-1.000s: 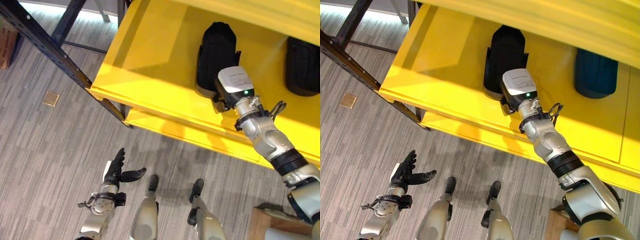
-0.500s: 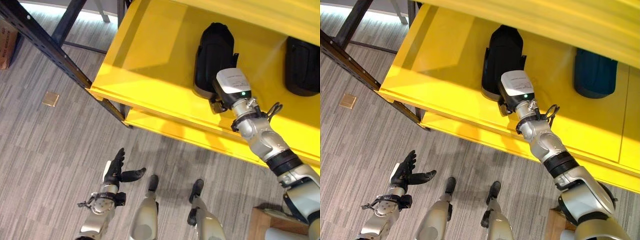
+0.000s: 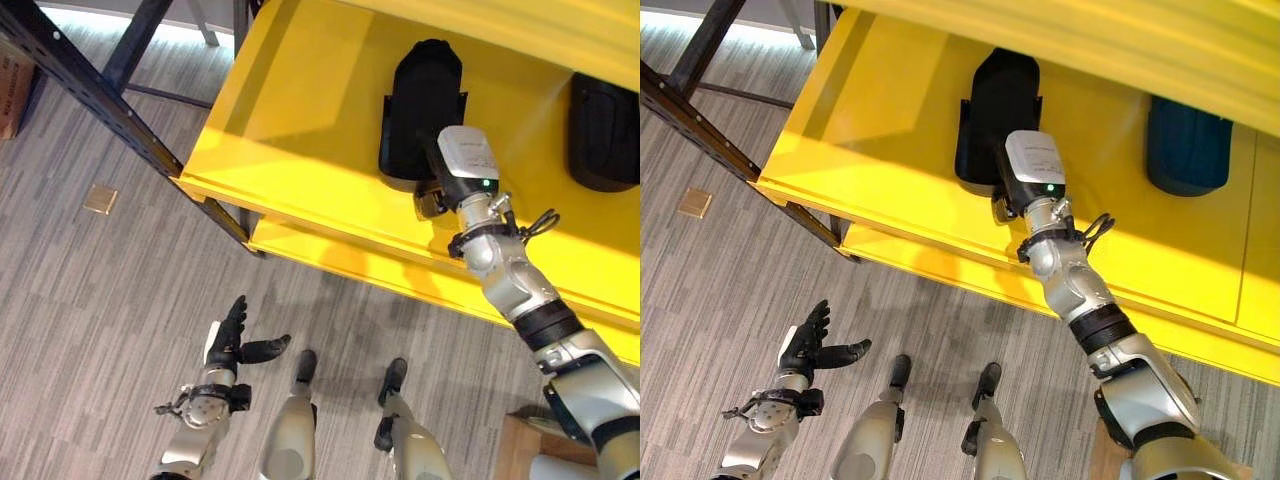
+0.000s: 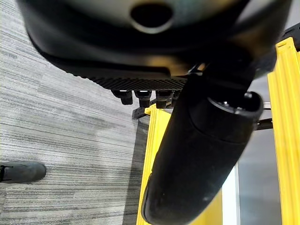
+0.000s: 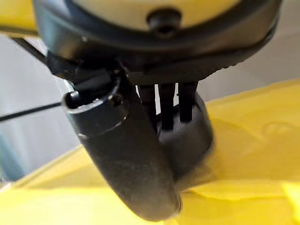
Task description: Move parts from the plastic box to the shelf.
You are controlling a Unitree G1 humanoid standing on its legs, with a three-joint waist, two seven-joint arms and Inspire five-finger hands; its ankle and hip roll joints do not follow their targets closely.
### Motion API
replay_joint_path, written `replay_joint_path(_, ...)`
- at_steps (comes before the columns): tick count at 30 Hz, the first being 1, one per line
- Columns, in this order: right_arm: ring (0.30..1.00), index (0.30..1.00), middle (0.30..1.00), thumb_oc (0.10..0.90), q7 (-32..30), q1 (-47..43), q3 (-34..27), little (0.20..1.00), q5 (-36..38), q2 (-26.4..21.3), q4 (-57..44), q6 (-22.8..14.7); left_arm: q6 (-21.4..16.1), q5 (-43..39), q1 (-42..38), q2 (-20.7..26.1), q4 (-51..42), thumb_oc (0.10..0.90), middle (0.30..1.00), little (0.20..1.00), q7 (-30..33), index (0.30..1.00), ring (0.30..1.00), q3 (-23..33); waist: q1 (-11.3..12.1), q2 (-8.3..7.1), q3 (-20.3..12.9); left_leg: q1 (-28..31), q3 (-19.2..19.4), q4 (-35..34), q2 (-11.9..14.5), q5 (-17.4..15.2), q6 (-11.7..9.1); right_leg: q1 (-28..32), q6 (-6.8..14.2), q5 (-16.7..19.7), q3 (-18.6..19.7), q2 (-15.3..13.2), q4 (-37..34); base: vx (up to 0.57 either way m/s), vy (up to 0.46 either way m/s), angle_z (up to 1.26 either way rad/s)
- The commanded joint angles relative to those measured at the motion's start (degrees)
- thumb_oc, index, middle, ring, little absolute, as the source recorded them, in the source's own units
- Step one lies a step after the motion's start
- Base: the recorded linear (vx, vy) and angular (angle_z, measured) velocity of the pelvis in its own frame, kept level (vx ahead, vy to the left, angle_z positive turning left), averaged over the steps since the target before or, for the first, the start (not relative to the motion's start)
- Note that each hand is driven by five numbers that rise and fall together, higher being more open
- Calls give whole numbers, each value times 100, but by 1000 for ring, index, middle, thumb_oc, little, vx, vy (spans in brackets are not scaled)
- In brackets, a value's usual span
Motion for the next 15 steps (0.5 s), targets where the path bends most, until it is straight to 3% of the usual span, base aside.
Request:
replay_joint_path(1, 1000, 1000, 1000, 900, -552, -365, -436, 1000, 123, -160, -952, -175, -307, 17, 77, 375, -418, 900, 1000, 1000, 165, 1000, 1000, 29, 24, 26, -208, -230, 78, -110, 6, 266, 100, 653, 557, -881, -78, -546, 790, 0, 0, 0)
replay_joint_path(15, 1000, 1000, 1000, 900, -759, -149, -720, 1000, 113, 22, -1844, -336, -239, 158, 78, 357, -466, 900, 1000, 1000, 226, 1000, 1000, 34, -24, 12, -228, -253, 94, -71, 3, 244, 113, 626, 561, -879, -63, -558, 819, 0, 0, 0)
